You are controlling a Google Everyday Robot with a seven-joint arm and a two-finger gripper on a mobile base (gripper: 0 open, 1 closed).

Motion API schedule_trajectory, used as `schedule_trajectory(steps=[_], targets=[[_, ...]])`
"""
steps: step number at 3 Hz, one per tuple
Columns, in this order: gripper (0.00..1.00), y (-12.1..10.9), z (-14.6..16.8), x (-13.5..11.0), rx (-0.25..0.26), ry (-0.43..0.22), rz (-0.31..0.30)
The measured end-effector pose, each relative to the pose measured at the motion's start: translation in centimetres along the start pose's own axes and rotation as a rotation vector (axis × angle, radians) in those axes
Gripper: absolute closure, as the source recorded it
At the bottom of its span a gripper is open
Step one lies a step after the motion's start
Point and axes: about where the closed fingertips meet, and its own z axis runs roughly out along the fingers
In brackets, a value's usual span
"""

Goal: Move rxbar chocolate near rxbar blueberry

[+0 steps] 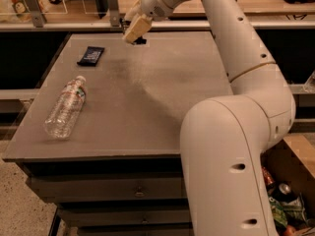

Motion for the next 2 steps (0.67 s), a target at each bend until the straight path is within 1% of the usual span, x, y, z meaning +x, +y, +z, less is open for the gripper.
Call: schedule_trajectory(steps=[1, 2], targets=[[1.00, -0.4, 1.1, -1.0, 0.017, -0.048, 0.029], [1.00, 0.1, 2.2, -1.3, 0.007, -0.056, 0.041]])
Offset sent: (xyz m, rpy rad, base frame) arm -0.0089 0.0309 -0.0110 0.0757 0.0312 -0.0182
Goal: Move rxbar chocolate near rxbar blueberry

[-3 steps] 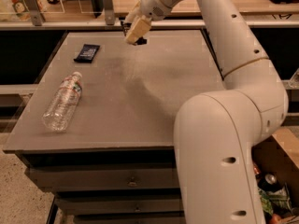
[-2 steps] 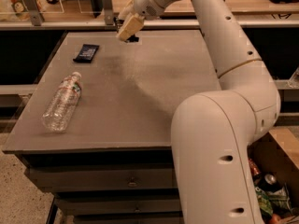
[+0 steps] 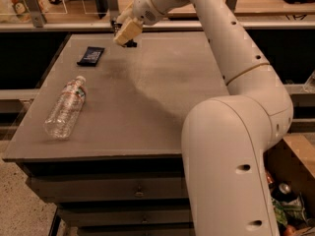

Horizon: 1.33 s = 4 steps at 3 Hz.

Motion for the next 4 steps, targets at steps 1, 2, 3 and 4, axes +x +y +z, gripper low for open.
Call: schedule_trajectory(steps=[1, 2, 3, 4], targets=[[1.00, -0.4, 0.6, 0.9, 0.038, 0.022, 0.032], [1.00, -0.8, 2.1, 1.7, 0.080, 0.034, 0.051], [1.00, -0.9, 4.0, 1.8, 0.105, 0.040, 0.057], [1.00, -0.5, 6.0, 1.4, 0.094, 0.038, 0.047]])
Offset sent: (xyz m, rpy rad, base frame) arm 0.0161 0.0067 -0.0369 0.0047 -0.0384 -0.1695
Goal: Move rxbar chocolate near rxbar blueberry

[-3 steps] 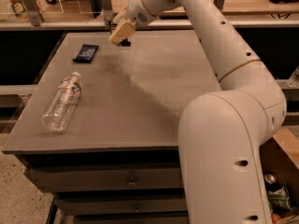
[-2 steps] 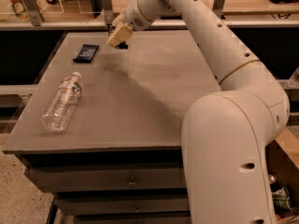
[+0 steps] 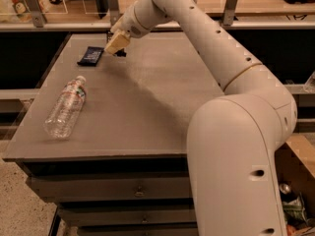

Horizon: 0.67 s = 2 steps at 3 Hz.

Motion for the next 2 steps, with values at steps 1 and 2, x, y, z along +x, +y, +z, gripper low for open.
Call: schedule_trajectory(steps=[1, 2], targets=[[1.00, 0.8, 1.7, -0.5, -0.027, 0.011, -0.015], [0.84, 1.2, 2.7, -0.8, -0.037, 0.032, -0.005]])
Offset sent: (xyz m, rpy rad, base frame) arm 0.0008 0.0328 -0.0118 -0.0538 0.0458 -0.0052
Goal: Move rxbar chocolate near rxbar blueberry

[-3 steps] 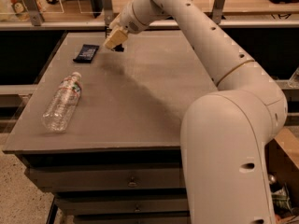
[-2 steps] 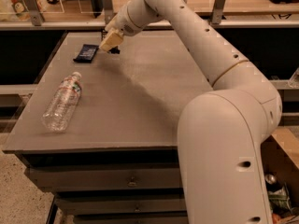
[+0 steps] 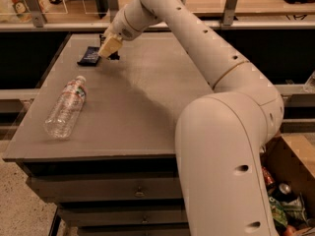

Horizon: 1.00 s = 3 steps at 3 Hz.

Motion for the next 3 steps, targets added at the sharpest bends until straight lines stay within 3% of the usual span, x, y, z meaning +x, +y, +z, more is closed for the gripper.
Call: schedule_trajectory(steps=[3], targets=[[0.16, -1.16, 1.27, 0.02, 0.056, 0.020, 0.173]])
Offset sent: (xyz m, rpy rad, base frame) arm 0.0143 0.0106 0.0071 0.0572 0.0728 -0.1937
